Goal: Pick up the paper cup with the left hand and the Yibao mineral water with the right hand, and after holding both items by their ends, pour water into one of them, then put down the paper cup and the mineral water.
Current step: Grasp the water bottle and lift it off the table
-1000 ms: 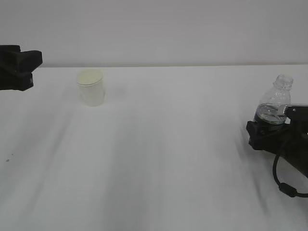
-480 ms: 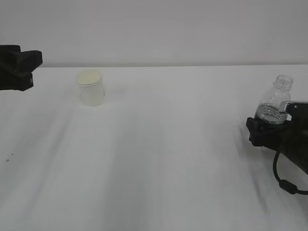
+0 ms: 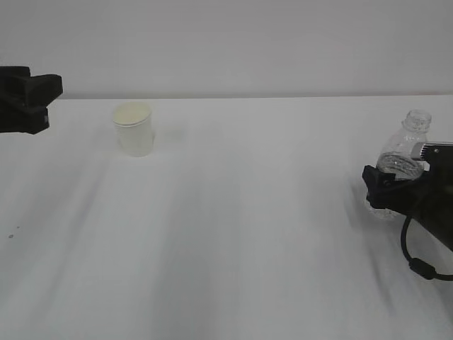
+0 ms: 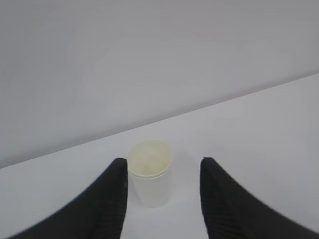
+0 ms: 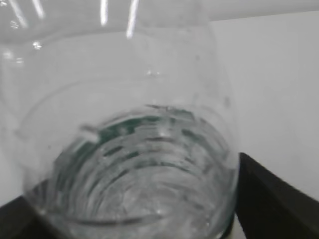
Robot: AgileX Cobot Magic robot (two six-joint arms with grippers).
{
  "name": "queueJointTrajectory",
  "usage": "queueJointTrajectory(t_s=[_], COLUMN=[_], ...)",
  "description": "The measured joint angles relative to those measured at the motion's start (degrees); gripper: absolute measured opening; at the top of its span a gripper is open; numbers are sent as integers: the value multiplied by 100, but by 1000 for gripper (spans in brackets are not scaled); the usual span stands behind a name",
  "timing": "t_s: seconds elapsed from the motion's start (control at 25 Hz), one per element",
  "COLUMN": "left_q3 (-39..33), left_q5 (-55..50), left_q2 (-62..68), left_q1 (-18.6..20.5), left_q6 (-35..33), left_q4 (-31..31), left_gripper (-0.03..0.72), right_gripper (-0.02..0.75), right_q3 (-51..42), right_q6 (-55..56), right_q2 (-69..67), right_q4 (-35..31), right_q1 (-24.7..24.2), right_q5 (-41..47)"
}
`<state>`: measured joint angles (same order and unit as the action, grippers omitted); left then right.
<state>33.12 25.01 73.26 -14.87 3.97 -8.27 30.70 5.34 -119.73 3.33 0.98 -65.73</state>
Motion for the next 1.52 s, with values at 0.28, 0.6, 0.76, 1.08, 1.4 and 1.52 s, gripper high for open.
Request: queueJointTrajectory(t_s=[0.28, 0.6, 0.76, 1.08, 1.4, 1.52], left_q3=[0, 0, 0, 0, 0, 0], left_q5=[0, 0, 0, 0, 0, 0], left_q2=[0, 0, 0, 0, 0, 0], left_q1=[0, 0, 0, 0, 0, 0], left_q6=[0, 0, 0, 0, 0, 0], left_q4=[0, 0, 0, 0, 0, 0], left_gripper=[341, 341, 341, 341, 341, 341], right_gripper=[658, 657, 657, 657, 591, 569], right_q3=[0, -10, -10, -10, -10, -19], right_q6=[0, -27, -38, -38, -108, -163], right_q2=[0, 0, 0, 0, 0, 0], right_q4=[0, -12, -12, -12, 38, 52], right_q1=[0, 0, 0, 0, 0, 0], right_q5=[0, 0, 0, 0, 0, 0])
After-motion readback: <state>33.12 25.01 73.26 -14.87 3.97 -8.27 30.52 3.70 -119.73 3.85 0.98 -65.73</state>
